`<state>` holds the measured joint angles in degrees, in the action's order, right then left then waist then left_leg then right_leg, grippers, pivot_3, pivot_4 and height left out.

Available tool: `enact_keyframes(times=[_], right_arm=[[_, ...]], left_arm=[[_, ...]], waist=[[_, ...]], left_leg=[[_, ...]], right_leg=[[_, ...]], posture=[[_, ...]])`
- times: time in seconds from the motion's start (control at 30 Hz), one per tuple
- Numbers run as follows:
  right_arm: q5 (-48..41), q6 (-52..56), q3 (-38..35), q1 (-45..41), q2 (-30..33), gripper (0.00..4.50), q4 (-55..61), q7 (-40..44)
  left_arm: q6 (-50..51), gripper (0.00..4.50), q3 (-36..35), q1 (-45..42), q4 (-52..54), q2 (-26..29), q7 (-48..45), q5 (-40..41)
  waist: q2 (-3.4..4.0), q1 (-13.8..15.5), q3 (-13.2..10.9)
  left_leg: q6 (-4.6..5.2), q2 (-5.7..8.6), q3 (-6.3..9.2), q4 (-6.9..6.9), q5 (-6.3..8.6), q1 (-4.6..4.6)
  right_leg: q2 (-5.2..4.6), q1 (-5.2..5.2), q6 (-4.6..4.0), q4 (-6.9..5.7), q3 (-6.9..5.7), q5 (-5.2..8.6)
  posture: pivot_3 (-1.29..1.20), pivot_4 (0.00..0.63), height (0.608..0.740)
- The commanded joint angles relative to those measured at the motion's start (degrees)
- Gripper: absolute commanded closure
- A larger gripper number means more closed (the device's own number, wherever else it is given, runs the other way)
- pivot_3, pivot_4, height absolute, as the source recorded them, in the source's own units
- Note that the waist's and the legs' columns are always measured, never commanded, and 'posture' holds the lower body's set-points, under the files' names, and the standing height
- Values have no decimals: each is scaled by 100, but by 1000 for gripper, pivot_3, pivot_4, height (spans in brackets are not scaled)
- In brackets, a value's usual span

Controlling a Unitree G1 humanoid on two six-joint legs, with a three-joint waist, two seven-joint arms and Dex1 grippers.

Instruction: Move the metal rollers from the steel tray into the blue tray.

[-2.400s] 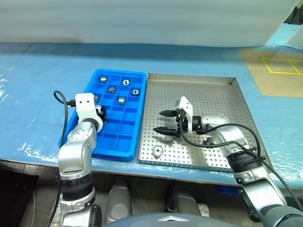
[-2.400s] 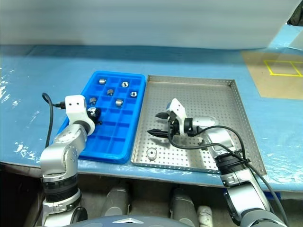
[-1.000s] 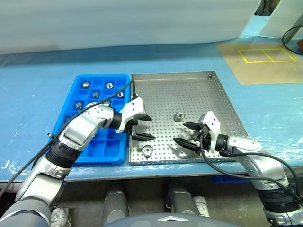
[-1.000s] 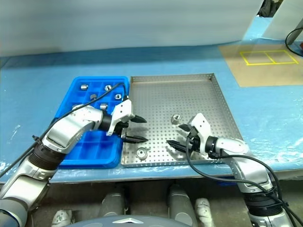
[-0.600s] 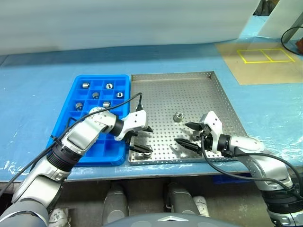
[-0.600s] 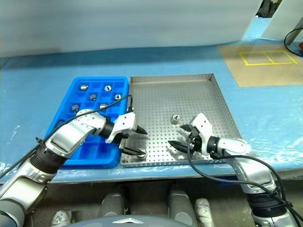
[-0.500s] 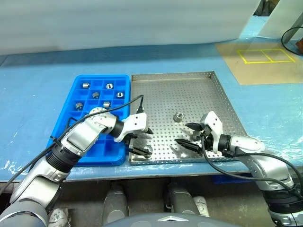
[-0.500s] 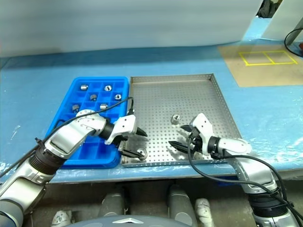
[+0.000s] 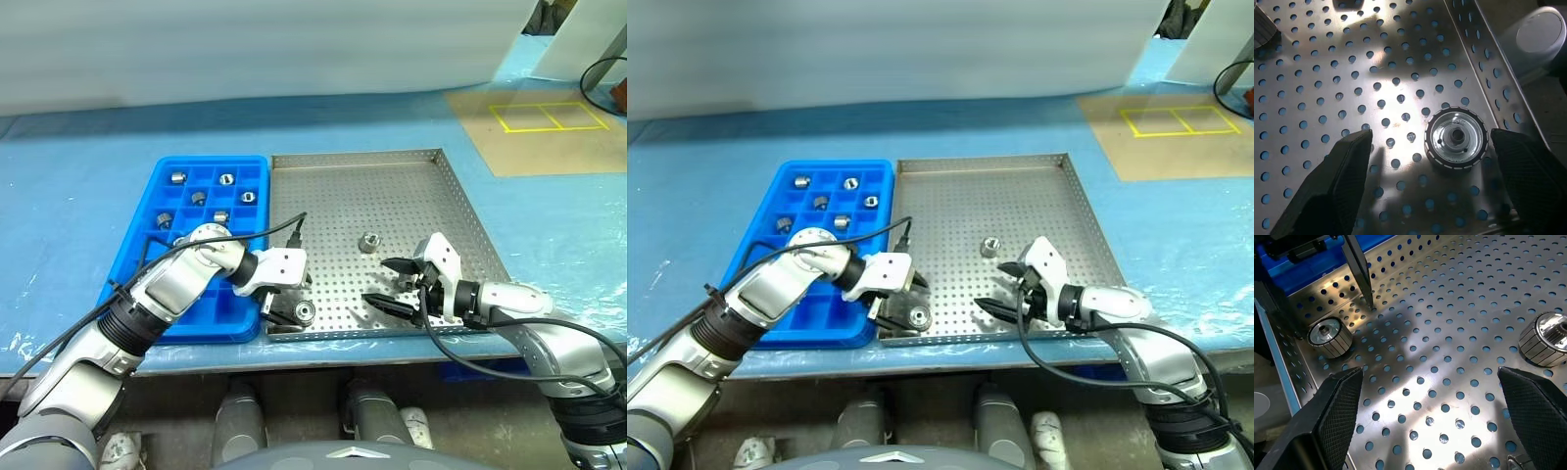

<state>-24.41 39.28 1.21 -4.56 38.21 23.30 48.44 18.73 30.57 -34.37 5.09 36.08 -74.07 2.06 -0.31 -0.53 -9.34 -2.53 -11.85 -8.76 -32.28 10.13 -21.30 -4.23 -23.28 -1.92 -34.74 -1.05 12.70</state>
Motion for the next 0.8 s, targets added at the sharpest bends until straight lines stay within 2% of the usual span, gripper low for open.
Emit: enact_keyframes(times=[0.03,0.53,0.63,0.8], right_arm=[[-120,-8,-62,18,50,0,273,-14],[-87,-68,-23,-8,21,0,202,-62],[-70,-98,-41,-35,-12,0,184,-119],[-42,-134,10,-57,-21,0,159,-141]], left_arm=[[-141,441,66,-123,-41,-102,-45,-113],[-313,441,466,-53,-527,-359,-115,-728],[-267,1051,469,-54,-648,-392,-29,-835],[-369,2761,427,-52,-678,-428,-33,-848]], waist=[[0,-4,0],[6,-28,3],[12,-37,7],[16,-37,9]], left_leg=[[0,-1,0,0,0,0],[1,-1,0,0,1,5],[0,-2,0,1,0,10],[0,-2,0,1,0,14]], right_leg=[[0,0,0,0,0,0],[0,3,0,0,0,0],[2,3,0,-2,1,0],[1,7,0,-3,1,0]], posture=[[-287,150,740],[-285,150,740],[-285,150,740],[-282,150,740]])
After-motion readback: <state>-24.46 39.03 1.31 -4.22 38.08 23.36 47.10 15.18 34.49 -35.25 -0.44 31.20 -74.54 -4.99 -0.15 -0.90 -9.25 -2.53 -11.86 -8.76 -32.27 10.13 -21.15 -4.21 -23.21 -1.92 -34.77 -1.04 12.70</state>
